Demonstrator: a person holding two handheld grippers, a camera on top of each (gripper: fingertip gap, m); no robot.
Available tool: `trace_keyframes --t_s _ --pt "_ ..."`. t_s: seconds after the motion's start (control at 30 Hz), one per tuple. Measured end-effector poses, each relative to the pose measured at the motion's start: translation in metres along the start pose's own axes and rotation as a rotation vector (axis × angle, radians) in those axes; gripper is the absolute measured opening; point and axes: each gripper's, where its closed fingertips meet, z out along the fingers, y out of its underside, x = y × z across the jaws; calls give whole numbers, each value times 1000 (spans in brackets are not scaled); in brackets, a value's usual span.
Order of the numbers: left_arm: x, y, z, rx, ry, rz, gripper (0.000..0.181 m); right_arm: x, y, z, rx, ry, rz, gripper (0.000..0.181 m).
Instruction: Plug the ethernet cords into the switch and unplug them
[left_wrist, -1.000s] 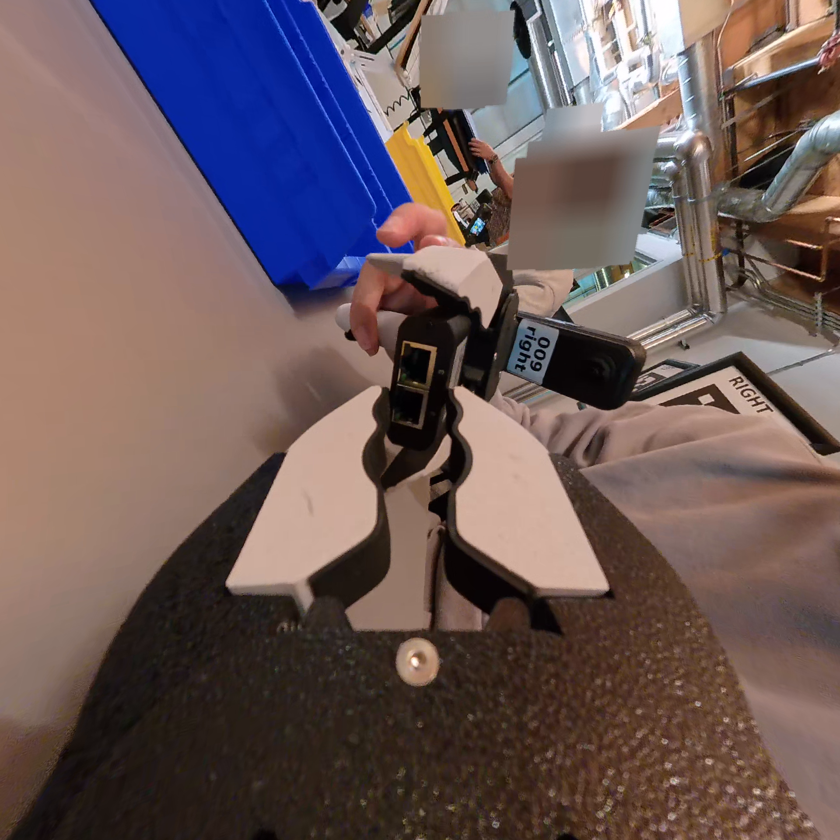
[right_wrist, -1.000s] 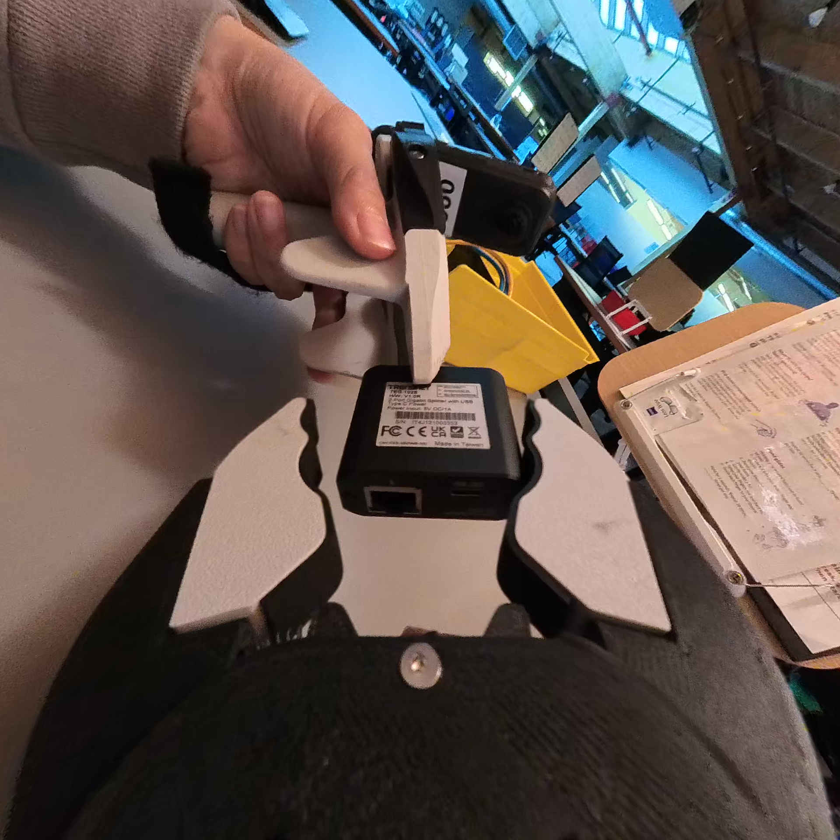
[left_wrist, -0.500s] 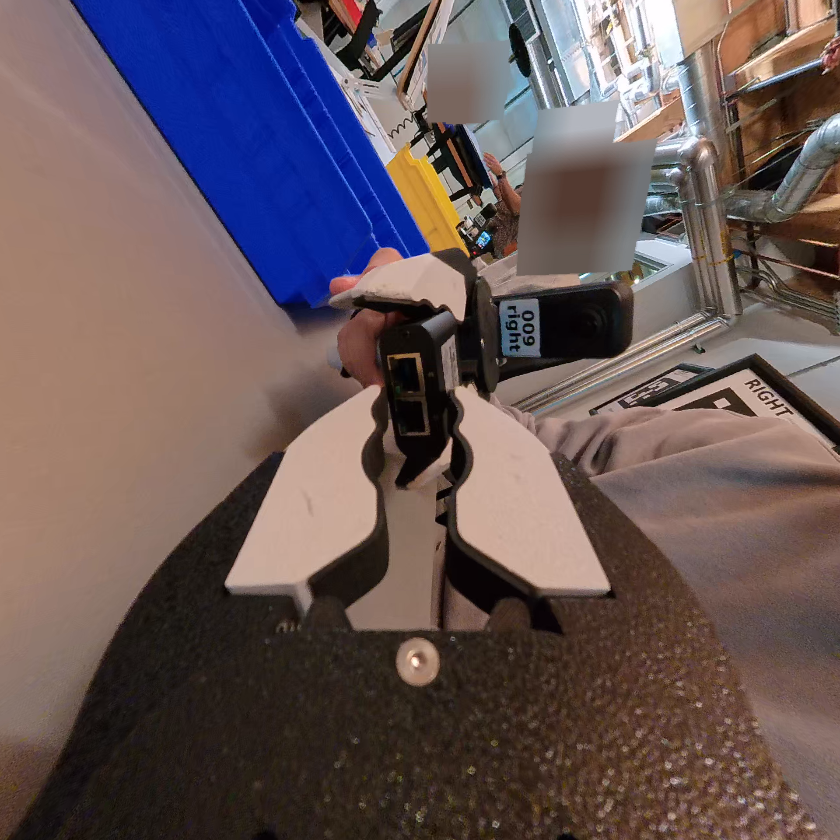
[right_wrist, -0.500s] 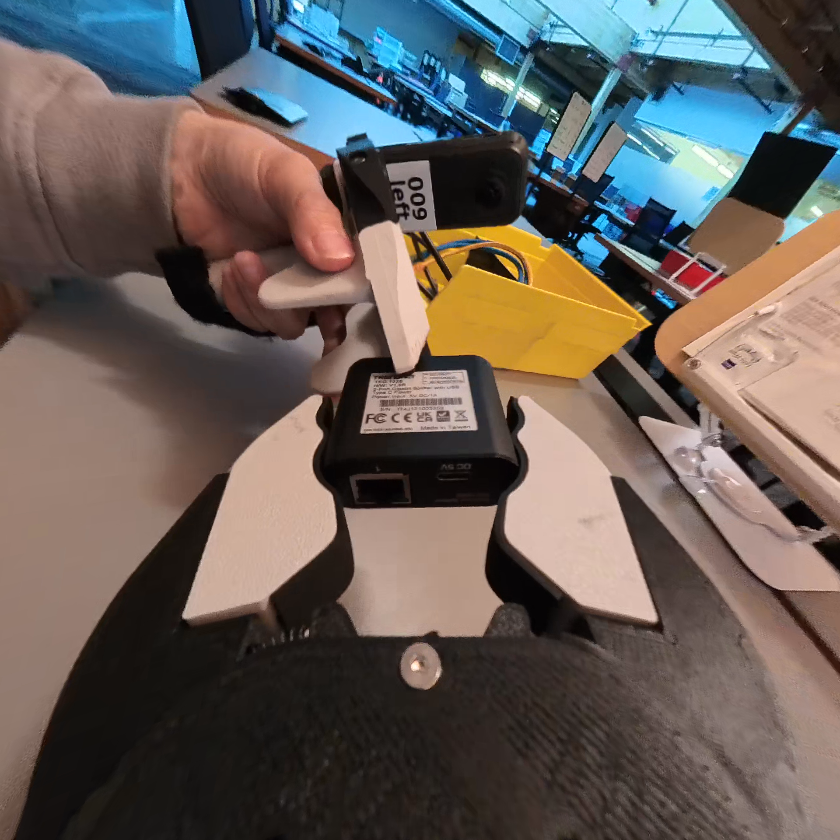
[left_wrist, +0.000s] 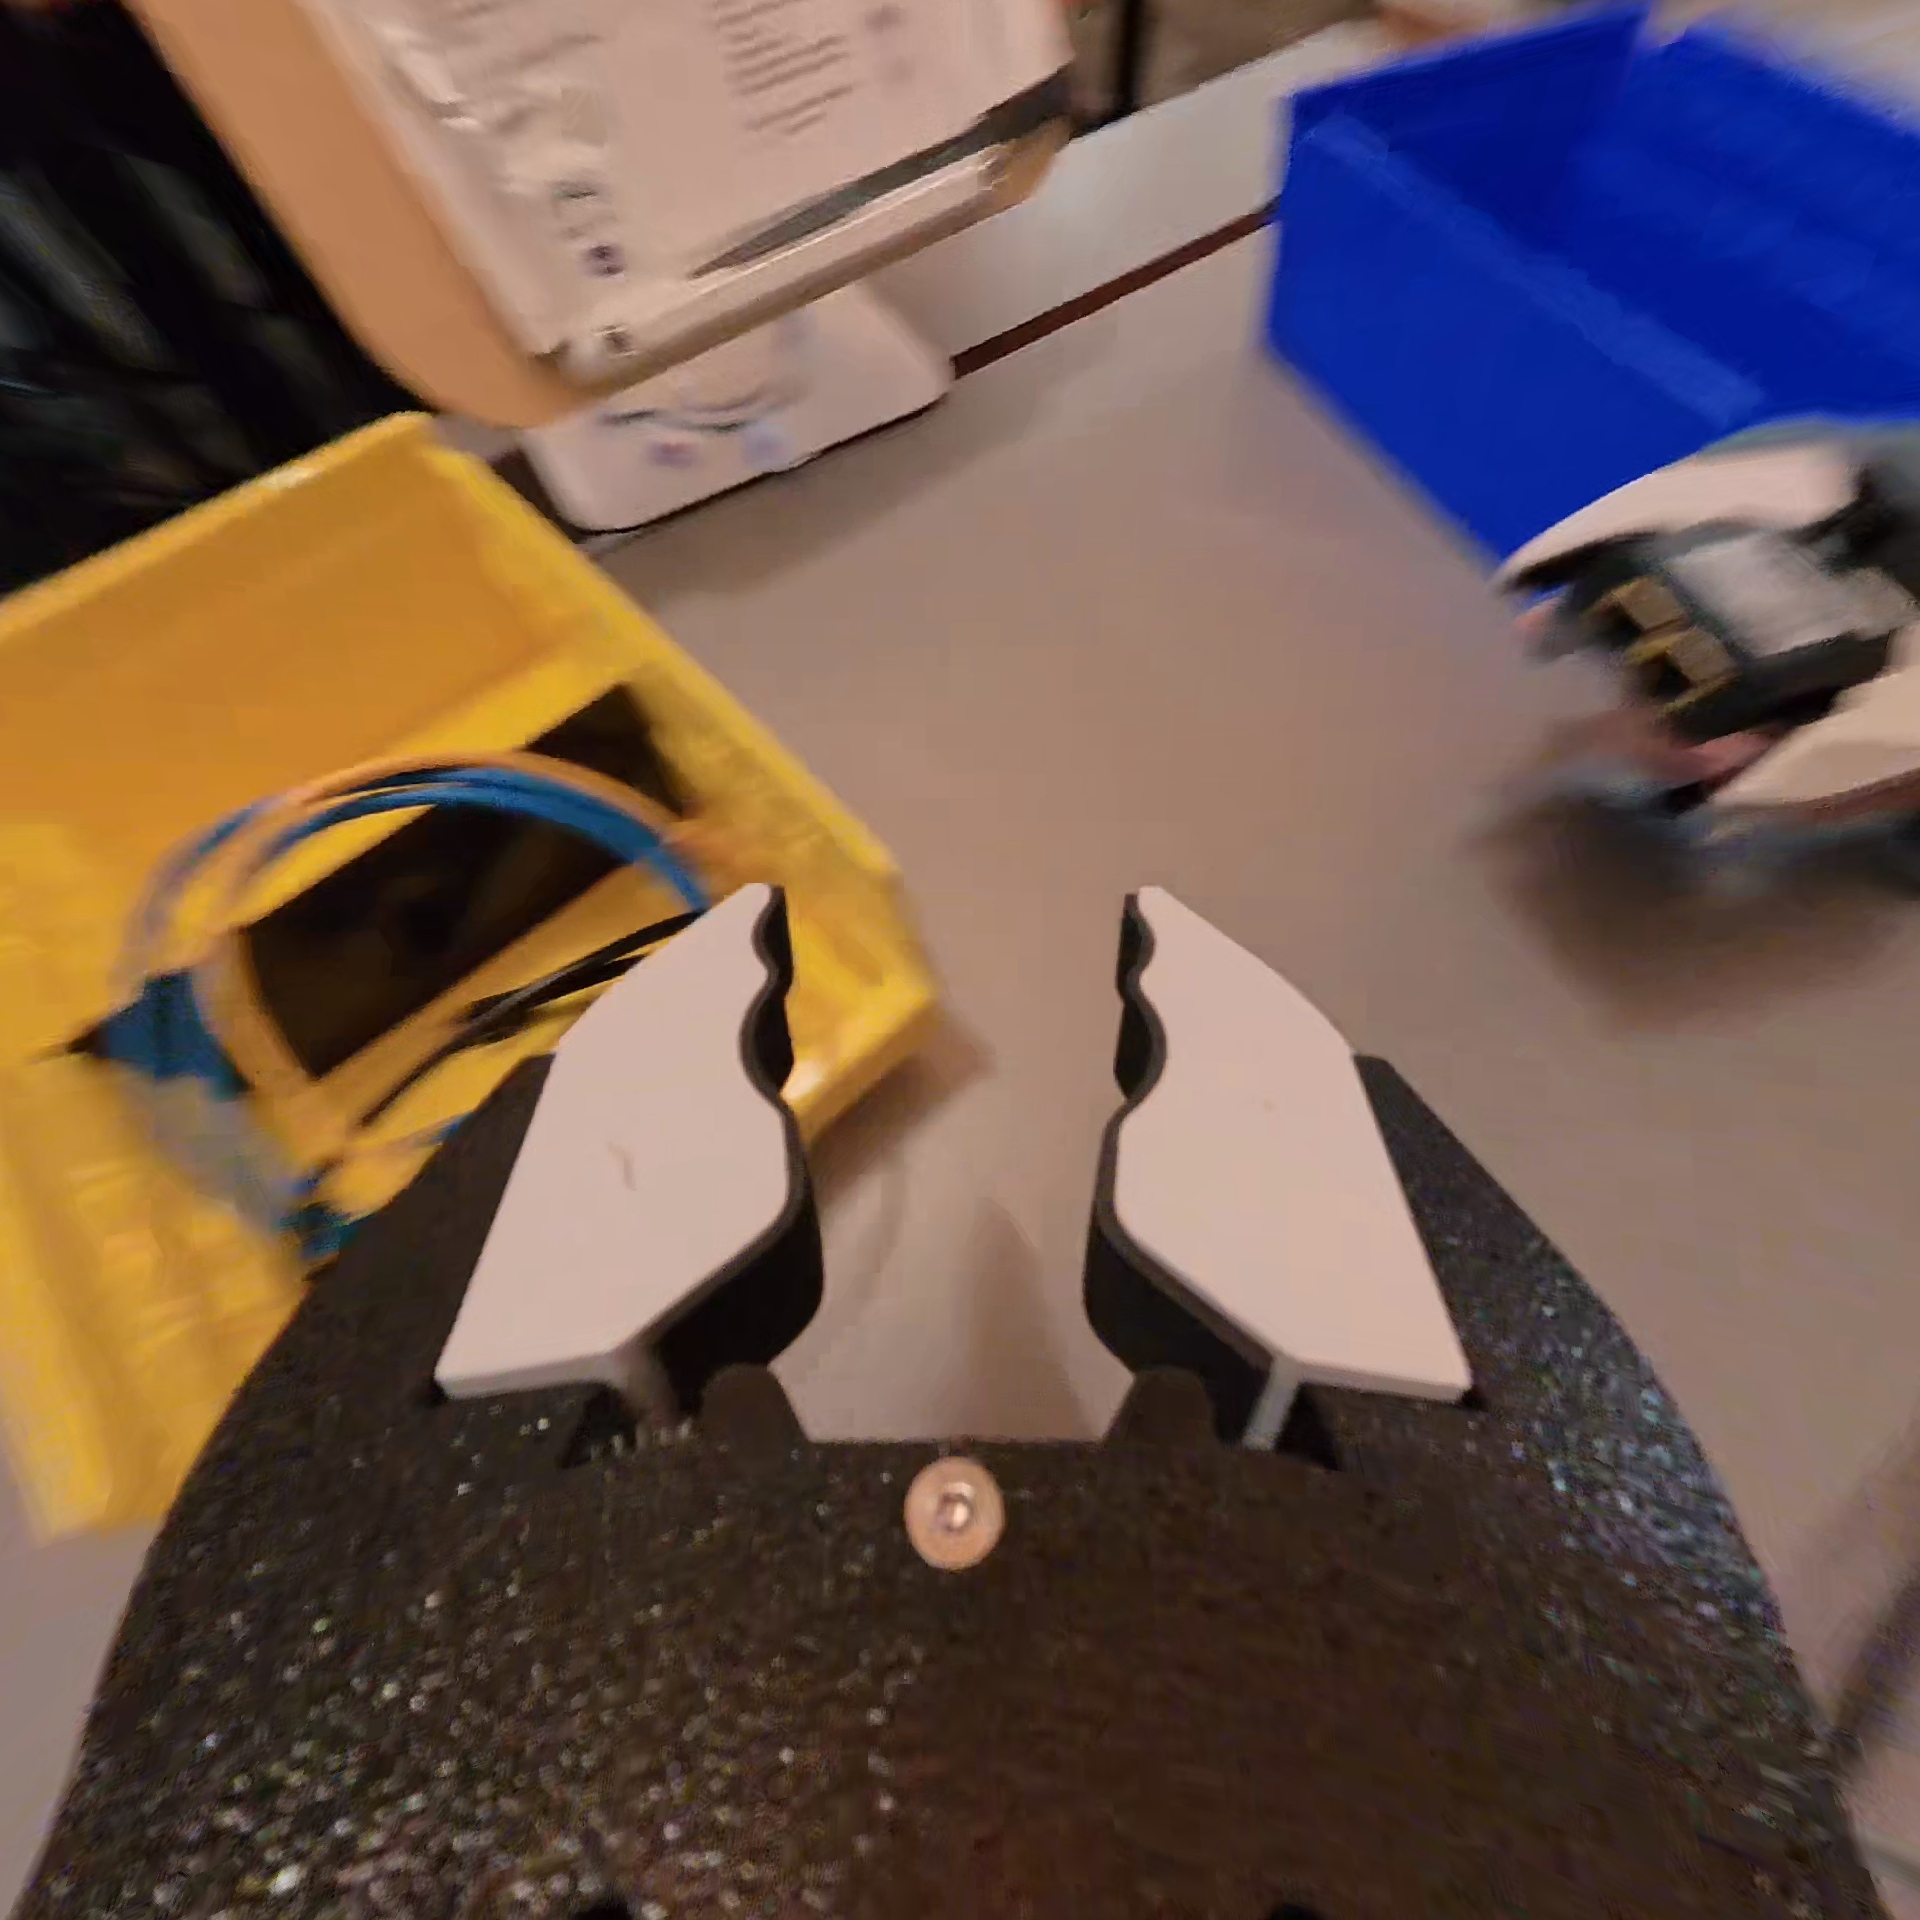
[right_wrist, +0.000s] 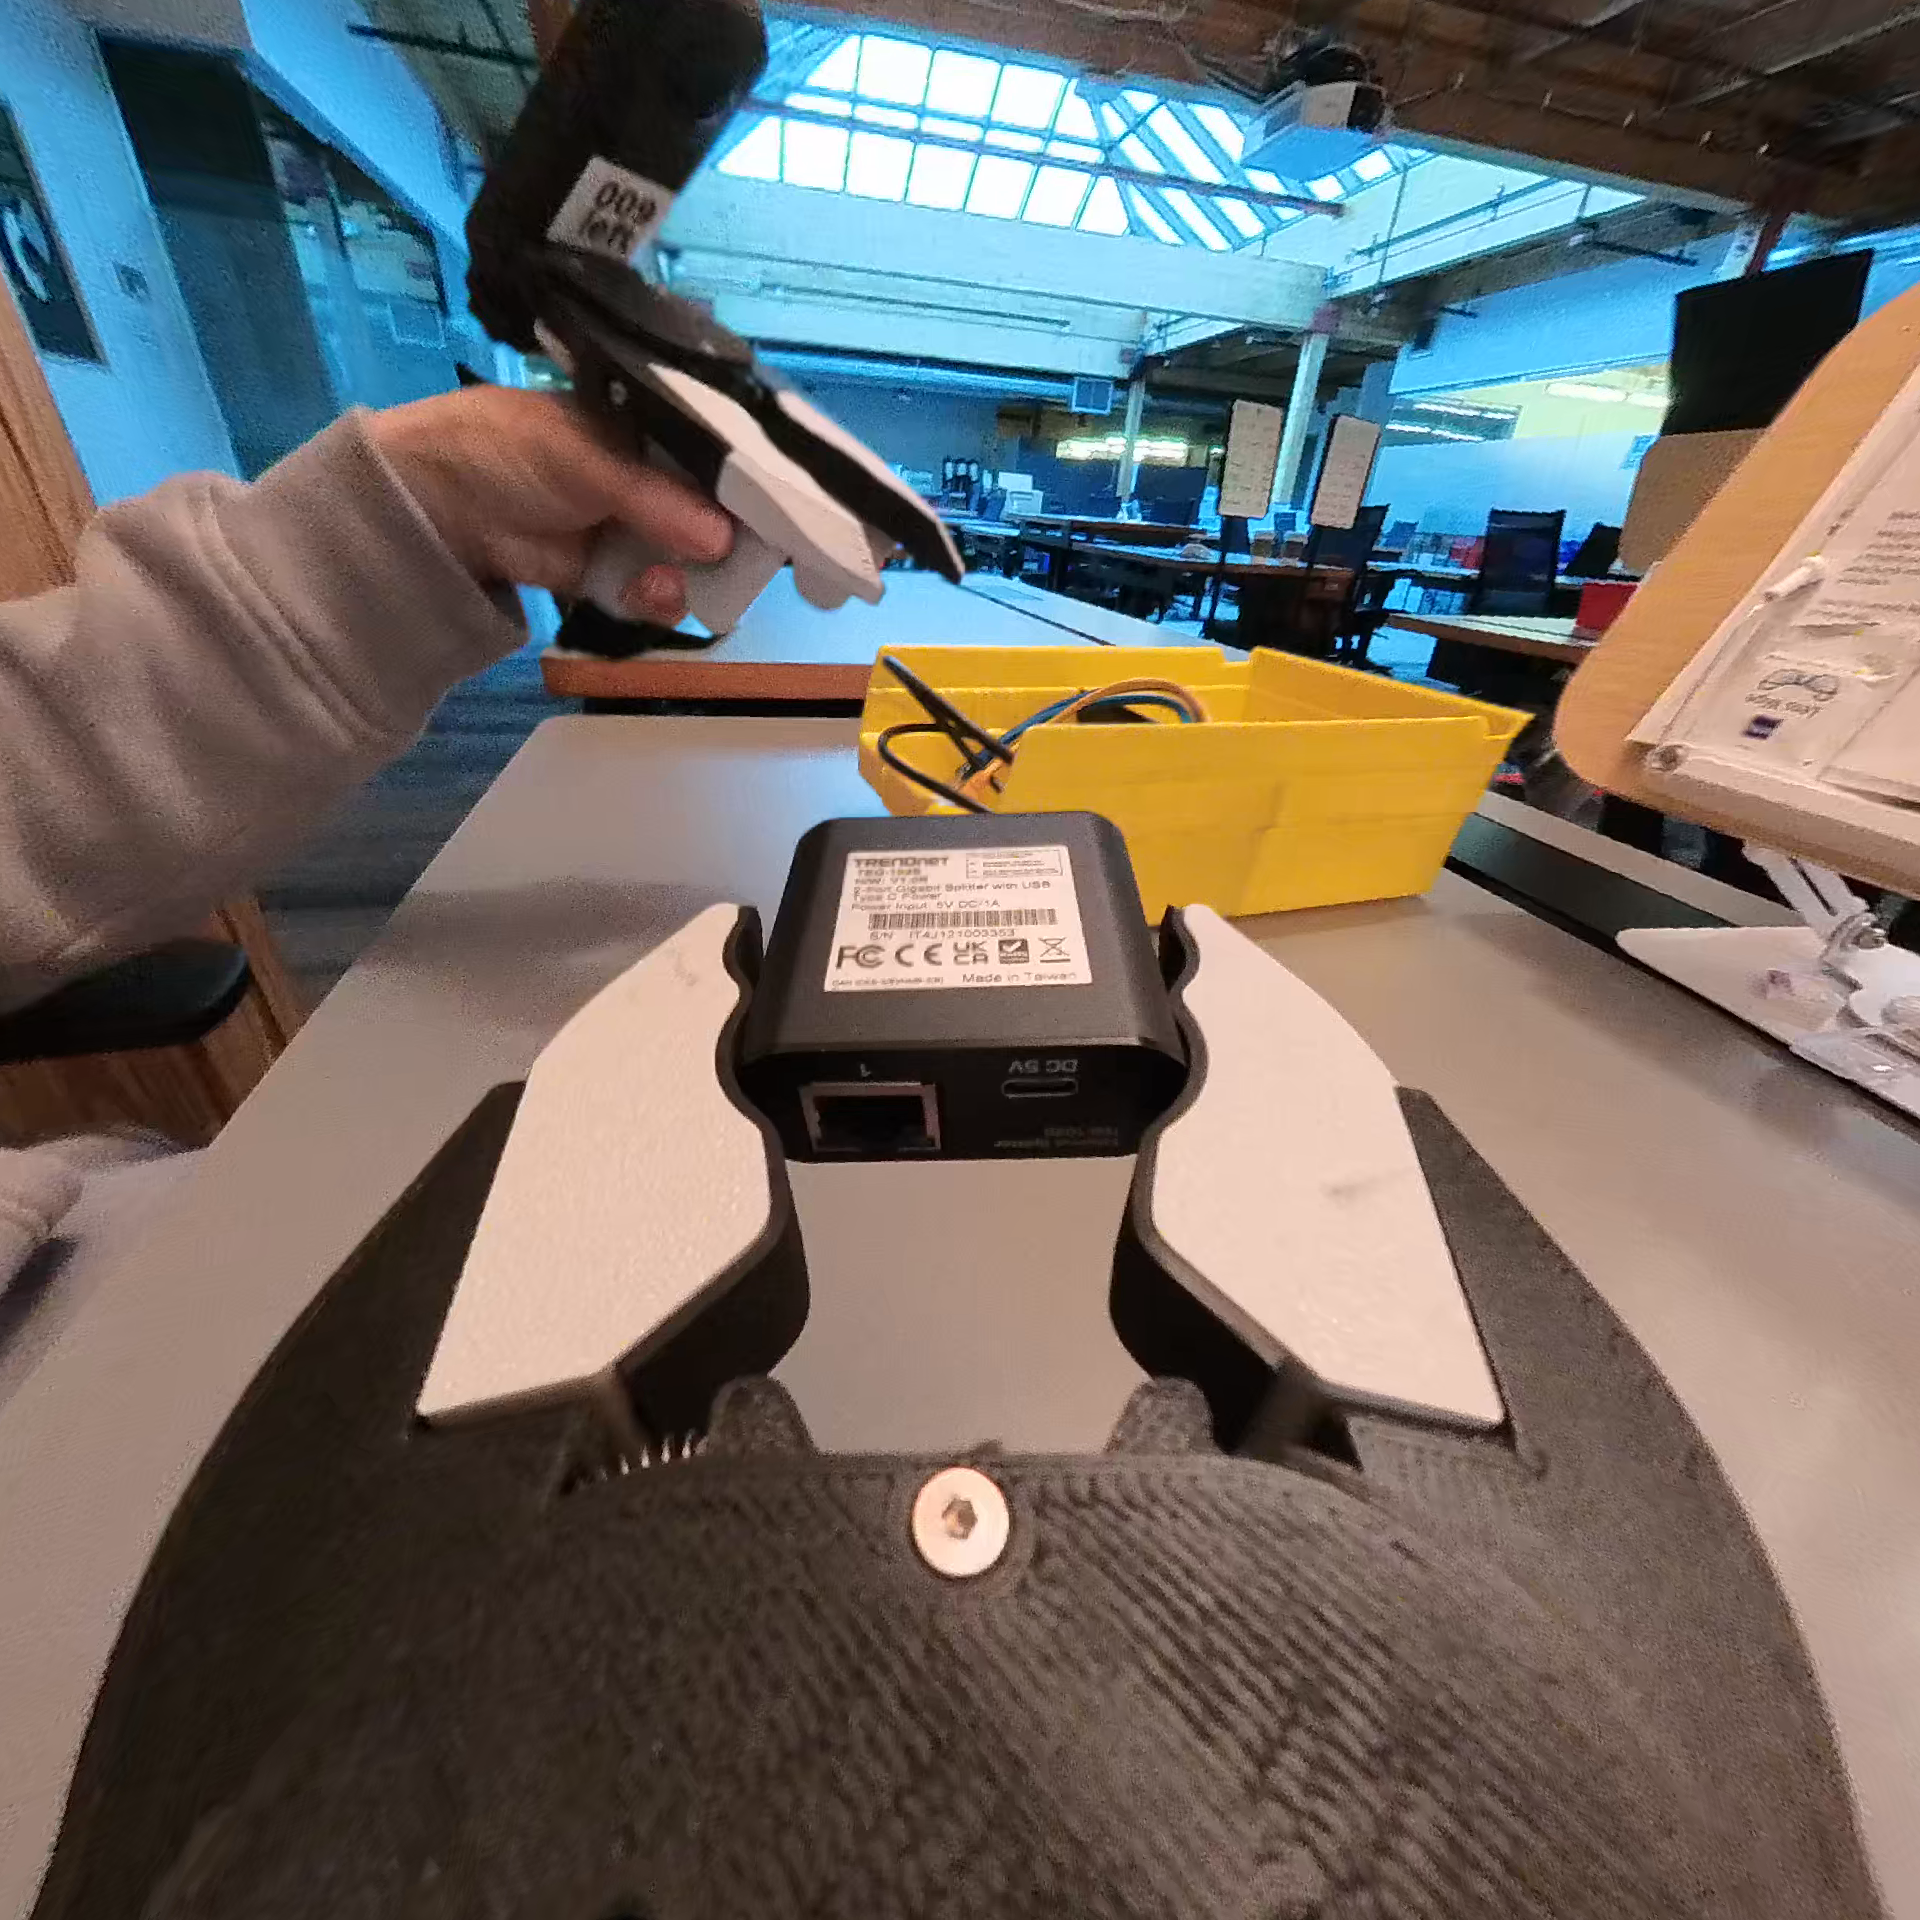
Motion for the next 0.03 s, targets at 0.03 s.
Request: trace_keyframes --t_s 0.03 --pt "-12 7 -2 -42 -62 64 63 -1 1 0 -4 -8 -3 73"
